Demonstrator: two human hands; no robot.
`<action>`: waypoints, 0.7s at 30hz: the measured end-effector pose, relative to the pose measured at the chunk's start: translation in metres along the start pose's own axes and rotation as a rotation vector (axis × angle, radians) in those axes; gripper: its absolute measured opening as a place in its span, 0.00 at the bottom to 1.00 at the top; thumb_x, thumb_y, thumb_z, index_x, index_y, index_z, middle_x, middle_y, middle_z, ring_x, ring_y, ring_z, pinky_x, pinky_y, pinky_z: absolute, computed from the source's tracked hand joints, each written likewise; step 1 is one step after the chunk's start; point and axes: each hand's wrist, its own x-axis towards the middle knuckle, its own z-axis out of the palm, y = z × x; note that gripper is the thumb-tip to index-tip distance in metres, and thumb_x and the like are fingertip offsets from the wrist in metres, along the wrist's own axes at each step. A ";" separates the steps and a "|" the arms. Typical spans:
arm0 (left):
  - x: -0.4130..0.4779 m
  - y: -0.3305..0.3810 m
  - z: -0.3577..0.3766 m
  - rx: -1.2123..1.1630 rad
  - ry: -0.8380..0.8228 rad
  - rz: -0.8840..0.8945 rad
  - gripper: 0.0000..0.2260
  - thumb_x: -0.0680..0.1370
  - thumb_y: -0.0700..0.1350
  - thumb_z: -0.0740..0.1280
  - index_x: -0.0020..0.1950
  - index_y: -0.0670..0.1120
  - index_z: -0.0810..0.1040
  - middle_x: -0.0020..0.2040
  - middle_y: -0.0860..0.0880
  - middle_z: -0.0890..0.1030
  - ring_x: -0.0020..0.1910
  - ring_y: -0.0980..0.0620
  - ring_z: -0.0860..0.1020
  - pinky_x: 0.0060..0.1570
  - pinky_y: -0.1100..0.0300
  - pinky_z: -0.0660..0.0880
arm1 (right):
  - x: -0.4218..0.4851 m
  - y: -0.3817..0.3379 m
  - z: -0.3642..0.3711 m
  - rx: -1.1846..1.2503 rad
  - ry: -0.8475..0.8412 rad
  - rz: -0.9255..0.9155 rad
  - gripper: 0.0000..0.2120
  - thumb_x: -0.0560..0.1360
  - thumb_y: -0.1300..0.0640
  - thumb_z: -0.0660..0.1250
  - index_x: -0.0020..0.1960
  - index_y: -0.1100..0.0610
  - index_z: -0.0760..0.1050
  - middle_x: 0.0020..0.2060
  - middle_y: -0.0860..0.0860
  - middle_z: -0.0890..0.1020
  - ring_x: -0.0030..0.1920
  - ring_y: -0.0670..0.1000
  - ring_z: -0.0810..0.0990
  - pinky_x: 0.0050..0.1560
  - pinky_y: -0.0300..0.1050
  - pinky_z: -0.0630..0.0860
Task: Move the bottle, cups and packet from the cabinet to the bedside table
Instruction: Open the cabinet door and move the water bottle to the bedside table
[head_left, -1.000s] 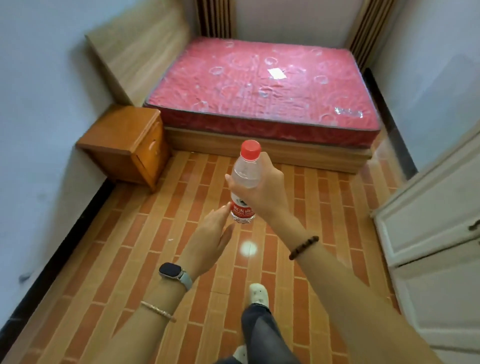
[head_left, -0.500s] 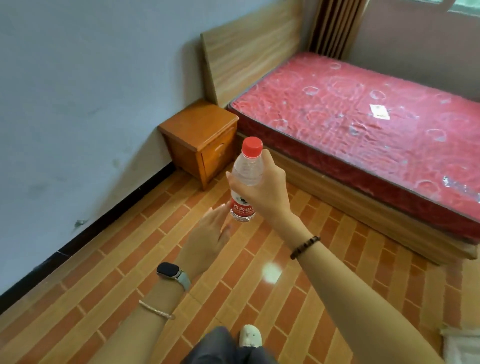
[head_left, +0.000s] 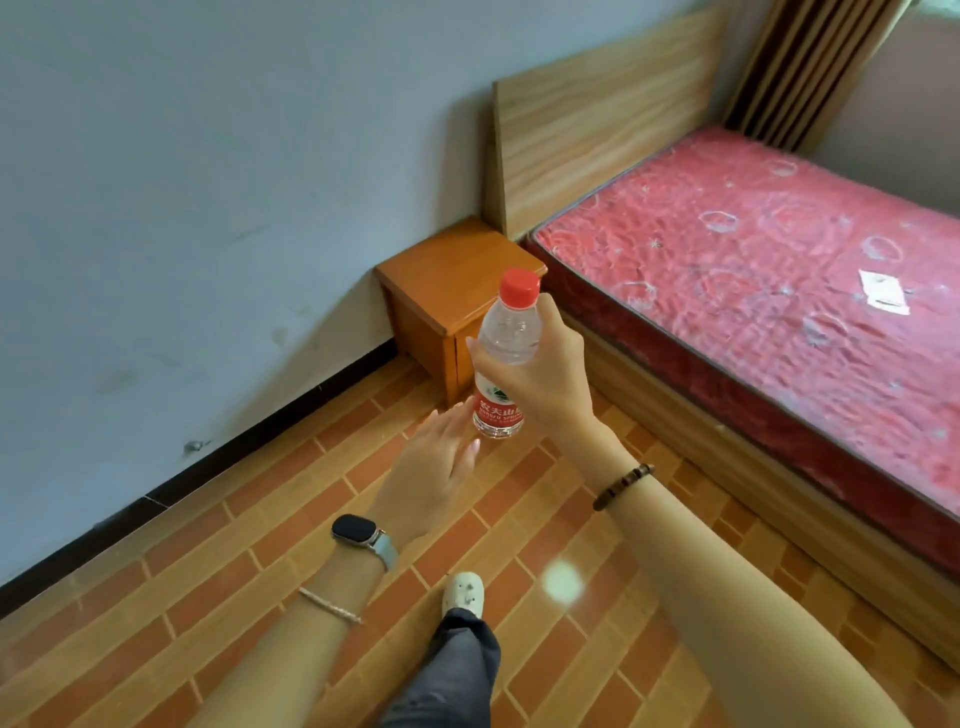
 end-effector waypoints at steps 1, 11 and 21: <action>0.015 -0.007 -0.003 0.013 0.010 0.002 0.22 0.83 0.48 0.54 0.76 0.51 0.55 0.74 0.51 0.65 0.70 0.64 0.56 0.73 0.62 0.51 | 0.016 0.004 0.004 -0.004 -0.001 -0.007 0.23 0.68 0.45 0.74 0.57 0.55 0.71 0.47 0.48 0.81 0.47 0.47 0.82 0.48 0.45 0.82; 0.155 -0.037 -0.025 0.068 0.059 0.054 0.22 0.83 0.47 0.56 0.76 0.48 0.56 0.73 0.49 0.66 0.70 0.62 0.56 0.66 0.76 0.40 | 0.154 0.043 0.015 -0.032 0.036 -0.067 0.24 0.69 0.47 0.75 0.59 0.57 0.72 0.48 0.48 0.81 0.48 0.45 0.82 0.48 0.35 0.80; 0.283 -0.055 0.019 0.087 0.055 -0.018 0.22 0.82 0.49 0.55 0.76 0.48 0.57 0.73 0.51 0.67 0.72 0.59 0.61 0.70 0.71 0.46 | 0.273 0.125 0.005 0.004 -0.054 -0.065 0.26 0.68 0.46 0.74 0.61 0.56 0.72 0.51 0.49 0.82 0.50 0.46 0.82 0.50 0.43 0.82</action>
